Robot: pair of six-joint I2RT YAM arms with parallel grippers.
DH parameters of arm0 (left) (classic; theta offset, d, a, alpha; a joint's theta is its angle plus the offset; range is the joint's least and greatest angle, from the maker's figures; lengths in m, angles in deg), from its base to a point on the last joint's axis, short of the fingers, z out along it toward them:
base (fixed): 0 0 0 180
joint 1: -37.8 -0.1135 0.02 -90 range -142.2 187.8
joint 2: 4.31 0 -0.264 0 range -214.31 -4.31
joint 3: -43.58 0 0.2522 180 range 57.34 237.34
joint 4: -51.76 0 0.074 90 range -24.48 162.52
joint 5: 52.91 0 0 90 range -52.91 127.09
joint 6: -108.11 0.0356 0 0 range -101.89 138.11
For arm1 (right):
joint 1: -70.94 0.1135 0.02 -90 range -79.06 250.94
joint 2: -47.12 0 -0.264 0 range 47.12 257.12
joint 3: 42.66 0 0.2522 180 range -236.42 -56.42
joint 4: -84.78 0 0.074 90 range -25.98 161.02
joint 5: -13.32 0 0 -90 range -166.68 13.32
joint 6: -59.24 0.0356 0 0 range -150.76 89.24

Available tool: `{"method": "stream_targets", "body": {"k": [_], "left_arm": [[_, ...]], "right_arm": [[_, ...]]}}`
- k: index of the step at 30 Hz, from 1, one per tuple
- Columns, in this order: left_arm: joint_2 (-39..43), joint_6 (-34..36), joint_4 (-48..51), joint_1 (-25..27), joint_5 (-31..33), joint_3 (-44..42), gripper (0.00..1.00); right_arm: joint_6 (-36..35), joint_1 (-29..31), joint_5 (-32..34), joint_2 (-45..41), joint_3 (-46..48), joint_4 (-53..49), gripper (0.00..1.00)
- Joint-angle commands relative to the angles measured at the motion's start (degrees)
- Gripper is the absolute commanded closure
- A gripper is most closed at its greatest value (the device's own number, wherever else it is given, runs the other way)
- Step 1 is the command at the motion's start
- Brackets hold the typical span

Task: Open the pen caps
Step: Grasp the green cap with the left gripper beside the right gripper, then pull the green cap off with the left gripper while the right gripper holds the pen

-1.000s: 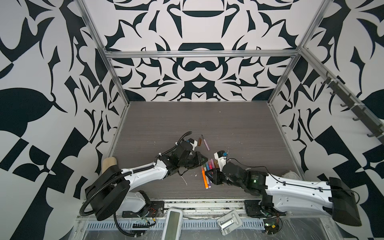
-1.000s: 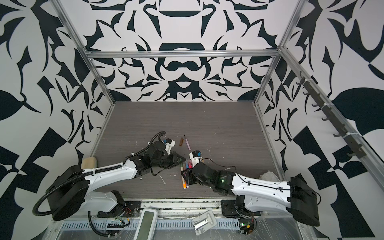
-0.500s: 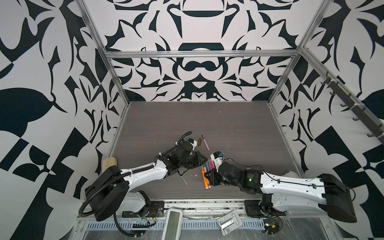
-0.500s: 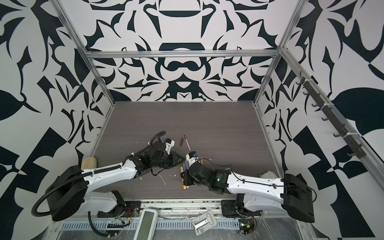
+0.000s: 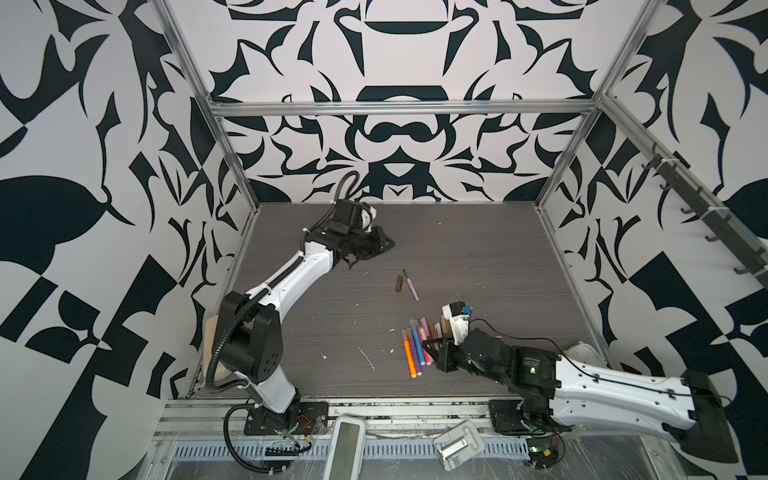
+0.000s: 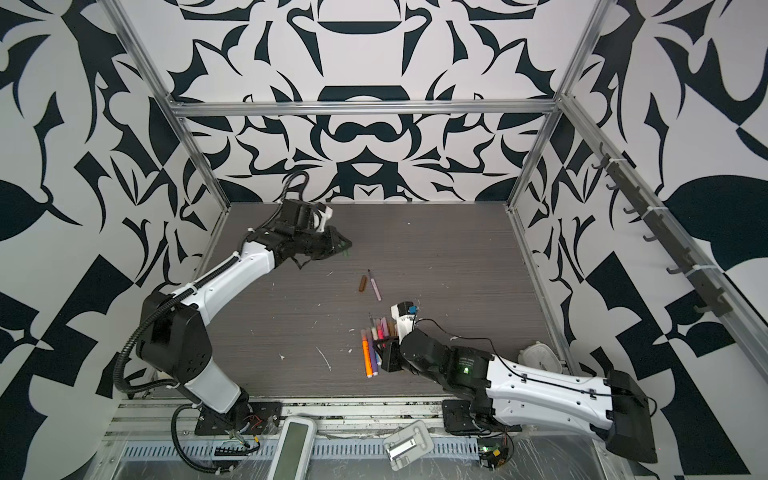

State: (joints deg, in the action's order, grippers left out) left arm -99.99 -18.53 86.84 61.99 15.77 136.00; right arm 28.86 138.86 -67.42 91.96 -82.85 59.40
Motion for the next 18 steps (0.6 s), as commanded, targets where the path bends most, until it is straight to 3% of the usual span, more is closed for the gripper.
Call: {"method": "stream_targets", "body": {"k": [1, 5, 7, 14, 18], "left_arm": [[-2.29, 4.00, 4.34, 0.03, 1.40, -1.45, 1.00], [-4.49, 5.96, 4.72, -0.58, 1.25, -0.92, 1.00], [-6.33, 7.53, 5.85, -0.58, 2.14, -0.54, 1.00], [-11.26, 8.87, 5.04, -0.51, 2.02, -2.01, 1.00], [-15.43, 8.02, 4.04, -0.49, -0.06, -1.43, 0.98]], "right_arm": [[0.43, -0.81, 0.46, -0.94, 0.71, -4.04, 1.00], [-0.38, -1.72, 1.27, 1.98, 0.14, -3.86, 1.00], [-2.51, -4.97, -0.07, 4.18, -1.30, -5.59, 1.00], [-16.83, -27.46, -16.01, 12.86, -5.56, -2.36, 1.00], [-25.12, -37.01, -21.79, 24.75, -12.33, 0.36, 1.00]]}}
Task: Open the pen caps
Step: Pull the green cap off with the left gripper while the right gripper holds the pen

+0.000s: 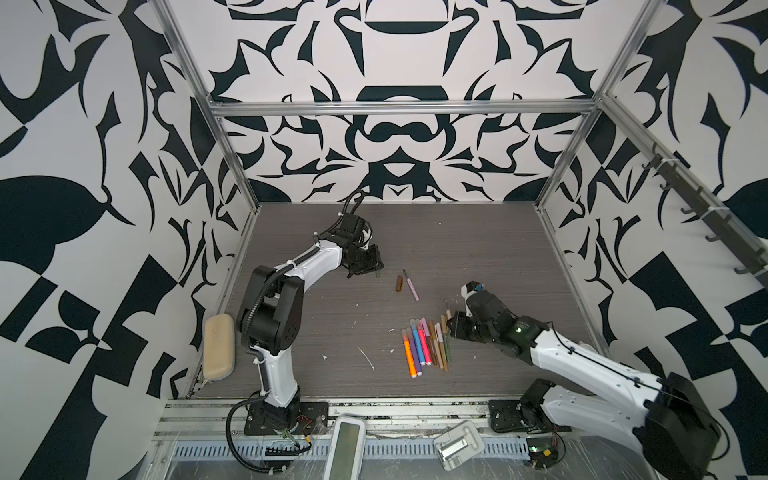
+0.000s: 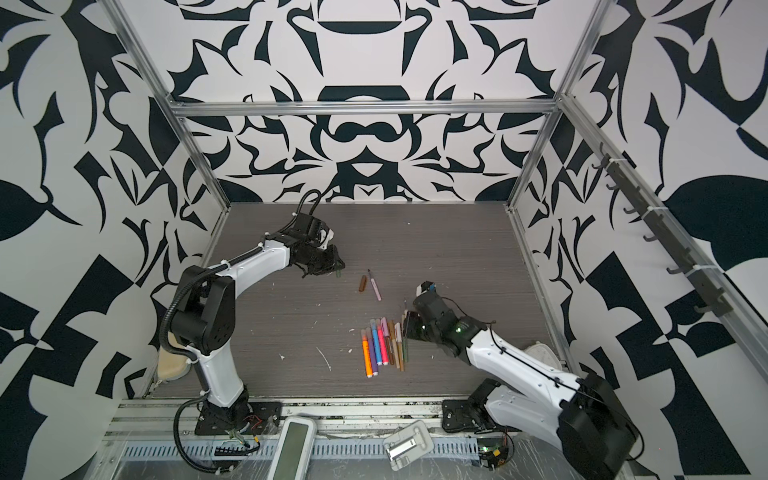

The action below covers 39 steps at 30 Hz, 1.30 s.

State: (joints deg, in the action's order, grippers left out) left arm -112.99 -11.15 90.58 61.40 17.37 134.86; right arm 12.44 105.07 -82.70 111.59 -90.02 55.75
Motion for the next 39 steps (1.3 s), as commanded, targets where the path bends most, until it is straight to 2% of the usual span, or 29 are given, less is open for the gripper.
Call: {"method": "stream_targets", "body": {"k": [1, 4, 7, 12, 15, 19, 25, 32, 39], "left_arm": [[-3.28, 0.28, -0.11, 0.14, -2.47, -0.26, 0.97], [-5.29, -0.66, -1.53, 0.39, -3.86, -0.26, 0.94], [-7.24, -1.40, -2.63, 0.66, -5.17, -0.13, 0.89], [-10.59, -2.12, -3.46, 0.84, -6.81, 0.44, 0.86], [-11.11, -2.21, -3.85, 0.84, -7.05, 0.28, 0.84], [-11.18, -2.47, -4.17, 0.97, -7.18, 0.01, 0.75], [-11.42, -3.33, -5.20, 1.38, -8.22, -0.65, 0.71], [-10.19, -3.87, -6.01, 1.49, -8.46, -2.01, 0.70], [-10.32, -6.04, -7.79, 1.54, -10.49, -2.53, 0.70]], "right_arm": [[-10.26, -4.52, -7.63, 8.92, -7.73, 4.37, 1.00], [-13.52, -5.95, -12.82, 19.91, -14.86, 7.07, 1.00], [-15.09, -5.97, -14.92, 29.75, -21.72, 7.82, 1.00], [-14.90, -5.92, -13.64, 38.55, -28.06, 7.61, 1.00], [-14.47, -5.93, -13.40, 40.50, -29.21, 7.35, 1.00], [-14.28, -5.92, -13.67, 41.65, -29.29, 7.95, 0.99], [-13.55, -6.00, -14.62, 43.35, -29.85, 9.01, 0.75], [-12.10, -6.01, -16.75, 44.16, -30.56, 10.71, 0.62], [-9.73, -6.00, -21.85, 45.05, -30.79, 14.60, 0.55]]}}
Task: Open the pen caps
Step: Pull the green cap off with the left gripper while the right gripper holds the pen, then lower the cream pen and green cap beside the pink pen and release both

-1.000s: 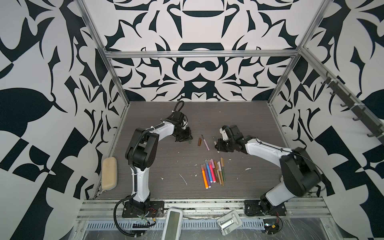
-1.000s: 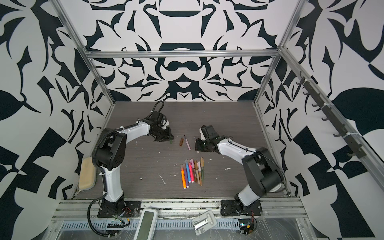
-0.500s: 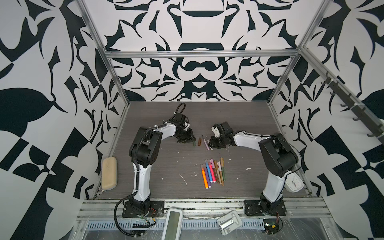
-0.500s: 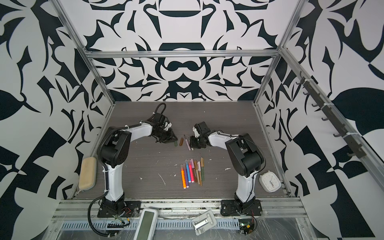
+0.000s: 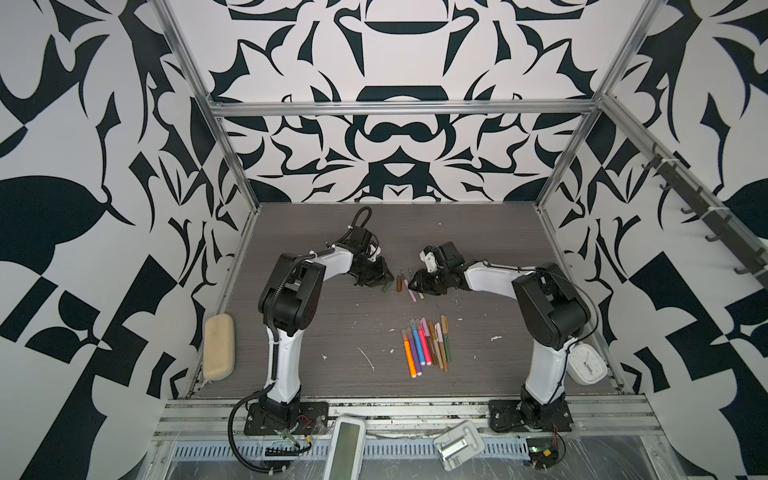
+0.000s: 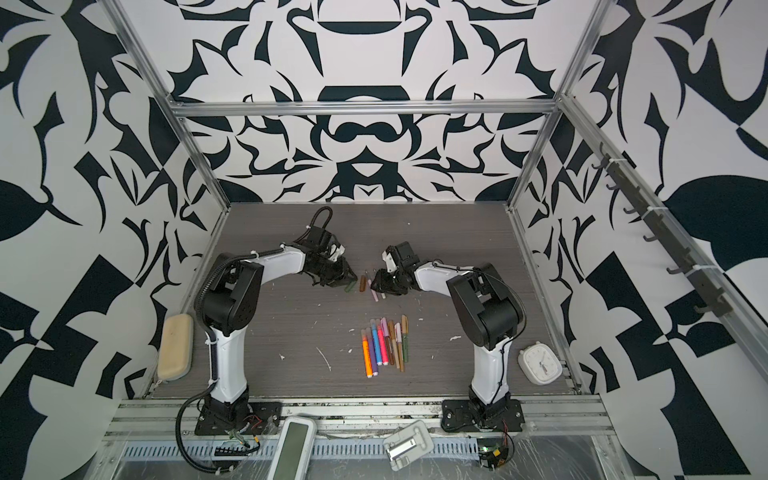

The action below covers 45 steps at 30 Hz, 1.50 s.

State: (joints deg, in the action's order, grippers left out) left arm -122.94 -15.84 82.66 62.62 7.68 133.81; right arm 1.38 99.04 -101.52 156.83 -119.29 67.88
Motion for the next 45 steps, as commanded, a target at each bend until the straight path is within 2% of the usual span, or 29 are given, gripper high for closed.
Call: {"method": "stream_targets", "body": {"k": [1, 9, 10, 12, 13, 15, 20, 29, 32, 36, 45], "left_arm": [[-0.29, -1.78, -0.24, 0.32, -1.06, -1.57, 0.70], [0.72, -3.76, -1.91, 0.55, -1.65, -2.37, 0.70], [0.68, -4.15, -2.31, 0.58, -1.94, -2.46, 0.70], [0.59, -5.32, -3.61, 0.67, -2.74, -2.85, 0.70], [0.64, -6.31, -4.78, 0.77, -3.53, -3.36, 0.70], [0.66, -7.99, -6.68, 0.82, -4.33, -4.19, 0.70], [1.54, -9.11, -7.93, 0.87, -4.08, -5.08, 0.70], [3.23, -9.70, -6.97, 0.85, -2.01, -5.67, 0.69], [4.08, -12.79, -9.35, 0.67, -3.38, -6.72, 0.69], [5.56, -13.77, -8.66, 0.74, -2.43, -6.55, 0.68], [6.63, -13.68, -6.16, 0.25, -2.01, -6.27, 0.66]], "right_arm": [[1.64, 0.04, -3.51, -0.20, -1.55, 2.84, 0.53], [1.57, 0.07, -3.03, -0.97, -1.12, 2.51, 0.41], [1.54, 0.03, -3.04, -1.11, -1.11, 2.49, 0.36], [1.23, 0.10, -2.25, -1.49, -1.11, 1.90, 0.33], [0.70, 0.17, -0.87, -1.81, -1.19, 0.73, 0.20], [-0.16, 0.29, 1.44, -2.65, -1.08, -0.78, 0.18], [-0.84, 0.29, 2.61, -4.24, -0.28, -1.80, 0.18], [-2.55, 1.68, 1.42, -4.56, -1.22, -3.43, 0.31], [-5.79, 3.98, 7.17, -4.79, -3.99, -9.28, 0.31], [-7.78, 6.21, 13.85, -5.37, -6.62, -14.36, 0.23], [-10.36, 9.57, 20.72, -3.03, -12.17, -21.29, 0.21]]}}
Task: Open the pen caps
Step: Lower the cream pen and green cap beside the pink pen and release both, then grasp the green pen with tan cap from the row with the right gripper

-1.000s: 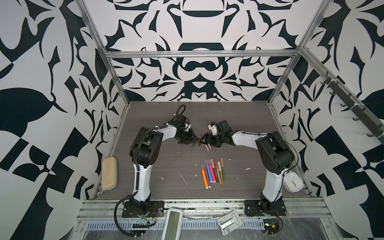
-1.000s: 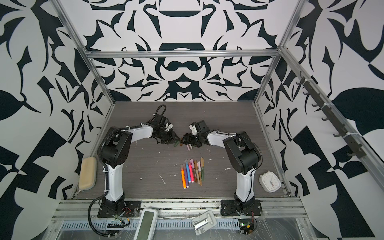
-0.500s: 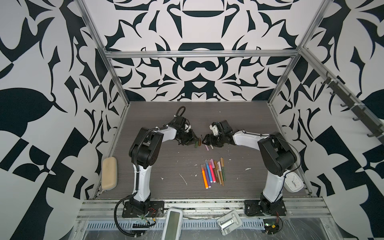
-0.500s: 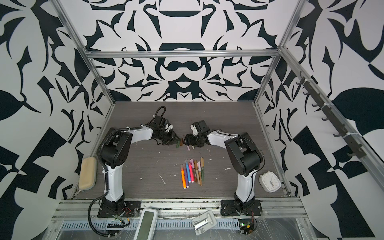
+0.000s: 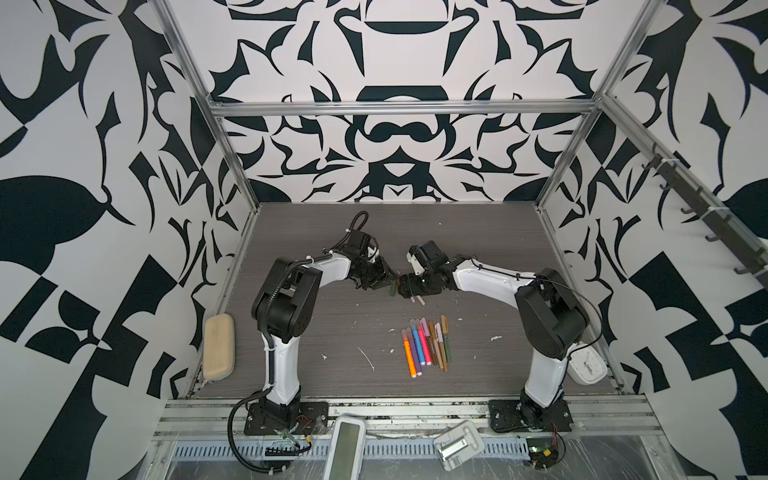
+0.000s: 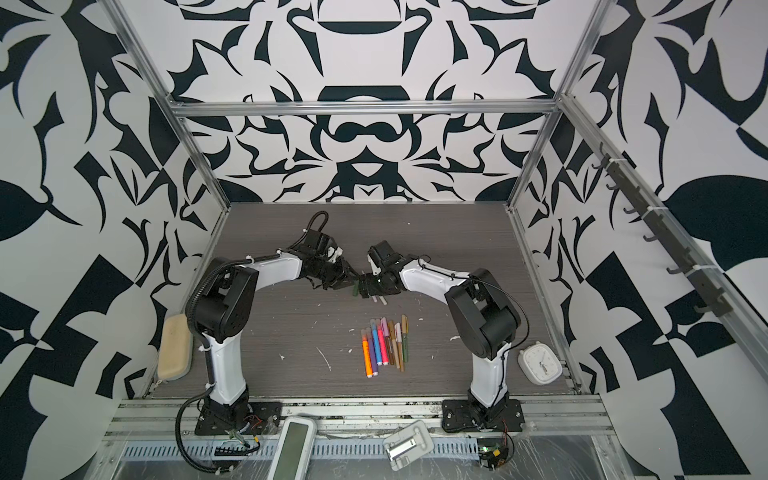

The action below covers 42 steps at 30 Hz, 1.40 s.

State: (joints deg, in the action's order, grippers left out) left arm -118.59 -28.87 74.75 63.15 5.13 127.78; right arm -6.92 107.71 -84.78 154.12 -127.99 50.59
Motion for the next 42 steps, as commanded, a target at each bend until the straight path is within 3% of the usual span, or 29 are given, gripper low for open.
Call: {"method": "stream_targets", "body": {"k": [1, 6, 11, 18, 22, 27, 31, 34, 42], "left_arm": [[2.28, -0.74, 1.82, -0.26, 0.52, -0.38, 0.66], [3.17, -0.59, 1.76, -0.25, 0.62, -1.82, 0.66], [5.25, 0.33, 1.62, -0.49, 0.21, -4.08, 0.66], [17.05, 5.56, 1.95, -0.47, 1.34, -13.83, 0.66], [28.13, 10.29, 6.06, 0.04, 9.58, -22.06, 0.67], [42.43, 14.06, 9.61, 1.09, 20.29, -31.61, 0.67], [53.98, 15.45, 11.79, 2.76, 28.40, -37.90, 0.65], [60.23, 13.64, 9.23, 2.78, 27.48, -42.09, 0.62], [61.94, 13.39, 8.09, 2.79, 28.21, -43.51, 0.60]], "right_arm": [[-2.07, 1.14, 4.14, 0.36, -4.19, -4.59, 0.21], [-0.94, 2.03, 4.79, 0.87, -5.31, -5.05, 0.21], [0.38, 2.03, 5.37, -4.31, -2.43, -4.72, 0.24], [5.70, 2.16, 7.98, -21.82, 14.62, -5.05, 0.34], [10.84, 3.70, 12.95, -31.92, 24.65, -9.27, 0.44], [17.43, 9.03, 16.97, -38.19, 32.17, -12.50, 0.52], [21.19, 11.76, 15.77, -37.88, 35.78, -8.36, 0.55], [22.10, 12.87, 16.25, -35.26, 35.21, -8.63, 0.58], [24.30, 14.95, 16.91, -31.44, 36.09, -7.55, 0.61]]}}
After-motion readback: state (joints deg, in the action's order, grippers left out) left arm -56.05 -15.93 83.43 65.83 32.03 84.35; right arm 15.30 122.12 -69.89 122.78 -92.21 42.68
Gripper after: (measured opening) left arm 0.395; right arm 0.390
